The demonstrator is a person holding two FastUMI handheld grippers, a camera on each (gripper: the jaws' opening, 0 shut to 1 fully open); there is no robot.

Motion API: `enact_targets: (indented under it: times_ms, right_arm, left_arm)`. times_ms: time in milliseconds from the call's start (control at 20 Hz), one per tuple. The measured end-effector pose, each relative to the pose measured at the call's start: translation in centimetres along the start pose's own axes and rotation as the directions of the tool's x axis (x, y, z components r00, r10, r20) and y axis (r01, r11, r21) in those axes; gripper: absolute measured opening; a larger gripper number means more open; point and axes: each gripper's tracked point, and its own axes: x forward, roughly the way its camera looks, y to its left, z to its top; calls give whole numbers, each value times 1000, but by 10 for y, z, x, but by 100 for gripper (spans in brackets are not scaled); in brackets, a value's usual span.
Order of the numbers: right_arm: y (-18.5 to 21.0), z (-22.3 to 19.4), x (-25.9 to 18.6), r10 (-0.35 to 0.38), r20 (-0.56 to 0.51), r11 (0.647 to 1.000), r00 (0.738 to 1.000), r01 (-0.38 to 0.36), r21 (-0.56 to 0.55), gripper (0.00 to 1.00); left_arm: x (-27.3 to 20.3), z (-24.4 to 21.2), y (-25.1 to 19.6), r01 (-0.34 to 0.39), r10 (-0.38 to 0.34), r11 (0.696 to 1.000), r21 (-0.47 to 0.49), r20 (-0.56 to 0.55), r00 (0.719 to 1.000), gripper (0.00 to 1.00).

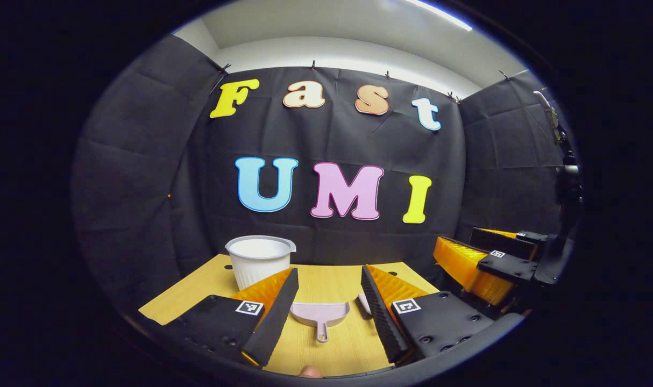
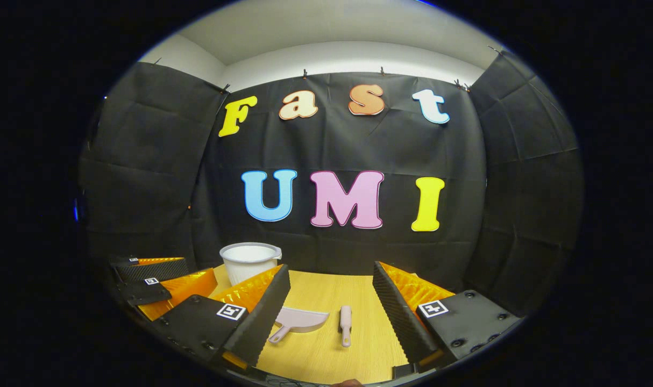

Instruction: Pick up the small broom and dustpan from the desktop, sweep the trash into the dustpan with the broom, and then empty the trash into the garbage bin.

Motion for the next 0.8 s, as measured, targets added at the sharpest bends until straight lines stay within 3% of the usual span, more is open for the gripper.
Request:
enact_targets:
  times_ms: [600, 800]
  right_arm:
    - [-4, -9, 2, -41, -28, 999, 999, 42, 17, 100]
    - [-14, 5, -3, -63, 10, 997, 998, 63, 53, 100]
  left_arm:
    - [3, -5, -3, -3, 3, 1000, 6, -35, 999, 68]
    - [-2, -9, -3, 0, 0, 1000, 9, -44, 999, 70]
